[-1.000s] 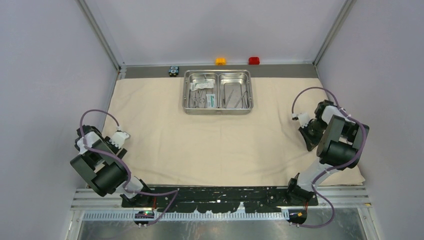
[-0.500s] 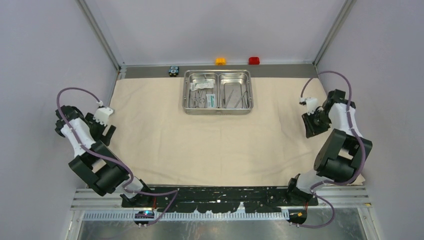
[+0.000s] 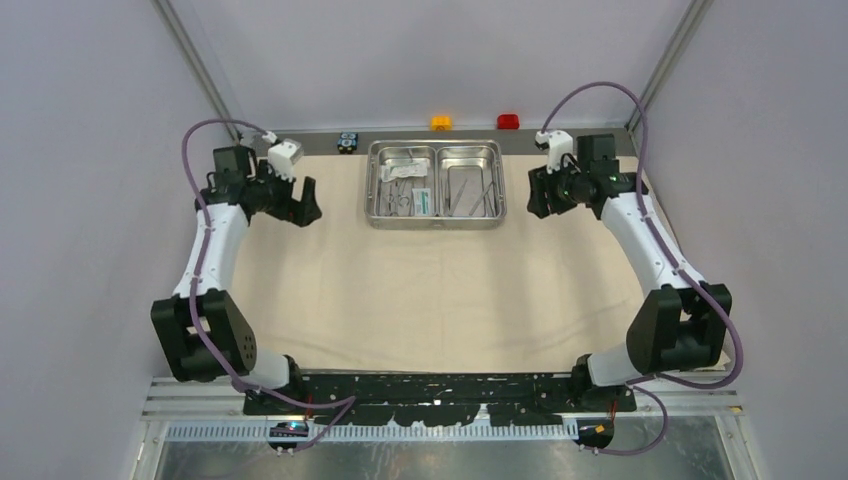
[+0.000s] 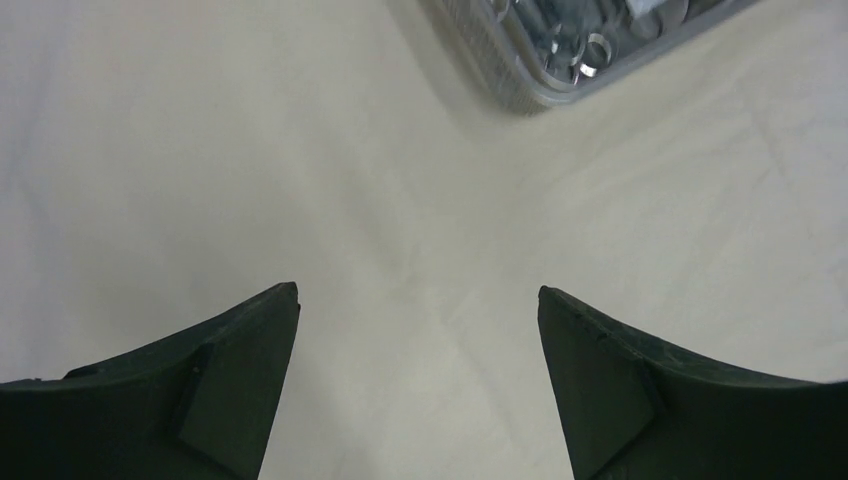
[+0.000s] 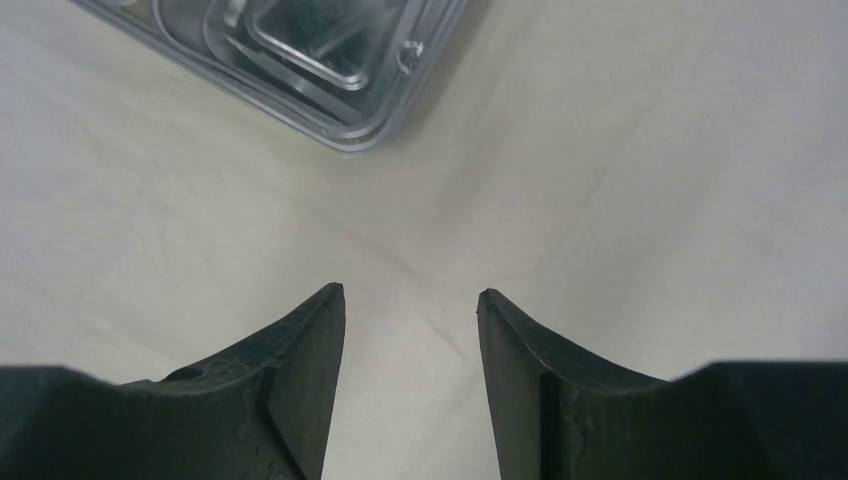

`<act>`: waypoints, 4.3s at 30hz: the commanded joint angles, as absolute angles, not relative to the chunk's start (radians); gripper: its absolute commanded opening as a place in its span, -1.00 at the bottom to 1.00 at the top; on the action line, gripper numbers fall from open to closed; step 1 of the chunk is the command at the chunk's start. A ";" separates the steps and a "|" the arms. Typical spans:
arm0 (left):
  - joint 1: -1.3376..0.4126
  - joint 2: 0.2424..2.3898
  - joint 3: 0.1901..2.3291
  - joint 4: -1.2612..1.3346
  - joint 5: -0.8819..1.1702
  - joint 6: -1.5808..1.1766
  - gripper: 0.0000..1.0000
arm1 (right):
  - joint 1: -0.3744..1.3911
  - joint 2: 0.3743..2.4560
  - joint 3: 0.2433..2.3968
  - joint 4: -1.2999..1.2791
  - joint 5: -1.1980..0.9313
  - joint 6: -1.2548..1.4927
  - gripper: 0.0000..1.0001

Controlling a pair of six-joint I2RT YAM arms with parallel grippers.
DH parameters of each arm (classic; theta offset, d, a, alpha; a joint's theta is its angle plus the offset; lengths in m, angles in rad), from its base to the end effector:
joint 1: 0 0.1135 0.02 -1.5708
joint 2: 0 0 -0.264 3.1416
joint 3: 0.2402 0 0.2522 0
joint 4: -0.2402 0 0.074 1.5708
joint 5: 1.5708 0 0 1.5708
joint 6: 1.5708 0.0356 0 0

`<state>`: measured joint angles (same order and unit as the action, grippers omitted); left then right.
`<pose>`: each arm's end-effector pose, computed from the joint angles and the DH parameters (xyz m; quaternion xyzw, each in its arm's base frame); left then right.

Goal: Open and lay out the surgical kit
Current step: Move the container from the surgical kit, then pick up the medical item from the container.

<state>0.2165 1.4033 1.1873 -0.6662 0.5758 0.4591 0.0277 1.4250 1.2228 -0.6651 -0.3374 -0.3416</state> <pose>0.2914 0.0442 0.2997 0.2044 0.8843 -0.1449 0.3939 0.3028 0.0202 0.3022 -0.2268 0.8991 0.1026 0.3601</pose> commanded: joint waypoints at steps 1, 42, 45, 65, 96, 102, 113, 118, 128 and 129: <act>0.073 1.523 1.331 -0.450 0.506 0.154 0.81 | 0.091 1.510 1.335 -0.476 -0.277 -0.117 0.12; -0.080 2.125 1.817 -0.554 0.144 -0.058 -0.99 | 0.082 1.648 1.320 -0.477 -0.266 -0.116 0.08; -0.025 2.107 1.800 -0.553 0.147 -0.044 -1.00 | 0.079 1.652 1.322 -0.479 -0.272 -0.117 0.08; 0.144 2.174 1.952 -0.671 0.143 0.097 -0.49 | 0.079 1.689 1.340 -0.504 -0.279 -0.134 0.07; -0.126 2.354 2.183 -0.821 0.066 0.563 0.42 | 0.072 1.774 1.381 -0.575 -0.331 -0.164 0.07; -0.123 2.328 2.130 -0.787 0.090 0.552 0.38 | 0.072 1.787 1.389 -0.583 -0.333 -0.166 0.07; -0.106 2.348 2.122 -0.777 0.122 0.586 0.35 | 0.072 1.811 1.400 -0.601 -0.342 -0.172 0.07; -0.107 2.389 2.157 -0.770 0.101 0.599 0.31 | 0.073 1.819 1.406 -0.608 -0.348 -0.173 0.07; -0.106 2.426 2.204 -0.779 0.080 0.615 -0.07 | 0.072 1.831 1.414 -0.620 -0.353 -0.175 0.07; -0.106 2.422 2.204 -0.778 0.083 0.612 -0.15 | 0.072 1.831 1.415 -0.621 -0.354 -0.175 0.07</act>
